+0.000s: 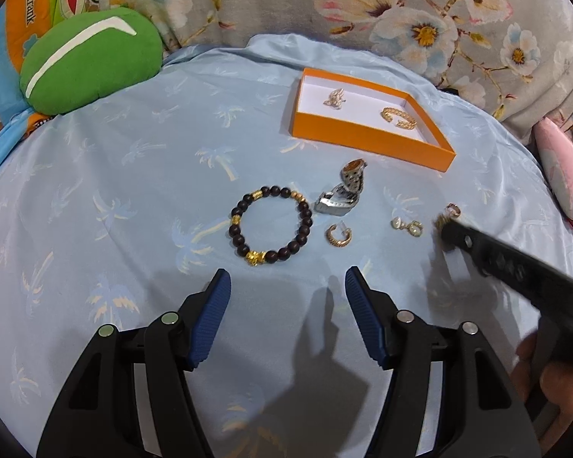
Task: Organize jewelry
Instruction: 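Grasp the gold watch with the right tool while the left tool grasps the silver watch, then carry both watches into the orange box and open both tools to release, then withdraw both tools from the box toward the remaining rings and bracelet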
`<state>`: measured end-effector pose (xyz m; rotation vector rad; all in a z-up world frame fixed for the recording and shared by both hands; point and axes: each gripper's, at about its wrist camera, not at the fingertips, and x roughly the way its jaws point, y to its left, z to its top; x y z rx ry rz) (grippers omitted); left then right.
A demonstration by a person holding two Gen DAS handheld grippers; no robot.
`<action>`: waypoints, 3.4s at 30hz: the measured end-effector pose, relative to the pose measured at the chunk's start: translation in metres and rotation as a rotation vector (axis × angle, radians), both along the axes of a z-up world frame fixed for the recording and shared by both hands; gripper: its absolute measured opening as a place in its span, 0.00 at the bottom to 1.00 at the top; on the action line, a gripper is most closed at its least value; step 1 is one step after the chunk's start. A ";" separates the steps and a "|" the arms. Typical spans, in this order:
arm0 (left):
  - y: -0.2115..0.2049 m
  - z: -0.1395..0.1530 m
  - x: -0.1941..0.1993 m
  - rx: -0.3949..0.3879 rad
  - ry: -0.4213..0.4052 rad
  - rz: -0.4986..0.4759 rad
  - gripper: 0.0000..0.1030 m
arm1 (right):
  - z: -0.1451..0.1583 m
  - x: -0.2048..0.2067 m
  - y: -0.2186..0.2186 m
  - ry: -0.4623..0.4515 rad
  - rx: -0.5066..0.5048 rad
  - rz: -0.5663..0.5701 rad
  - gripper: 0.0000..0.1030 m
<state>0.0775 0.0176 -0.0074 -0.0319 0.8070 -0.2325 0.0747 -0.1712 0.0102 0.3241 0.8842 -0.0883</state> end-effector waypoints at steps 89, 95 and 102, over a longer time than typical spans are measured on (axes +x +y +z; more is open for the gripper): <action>-0.030 0.084 0.152 -0.042 -0.158 -0.002 0.43 | 0.062 0.072 -0.076 -0.169 -0.037 0.025 0.45; 0.002 0.058 0.083 -0.017 -0.101 0.002 0.44 | 0.044 -0.008 -0.070 -0.122 -0.042 -0.015 0.46; 0.004 0.021 0.015 0.003 -0.049 -0.015 0.44 | 0.014 -0.069 -0.046 -0.043 -0.055 -0.021 0.46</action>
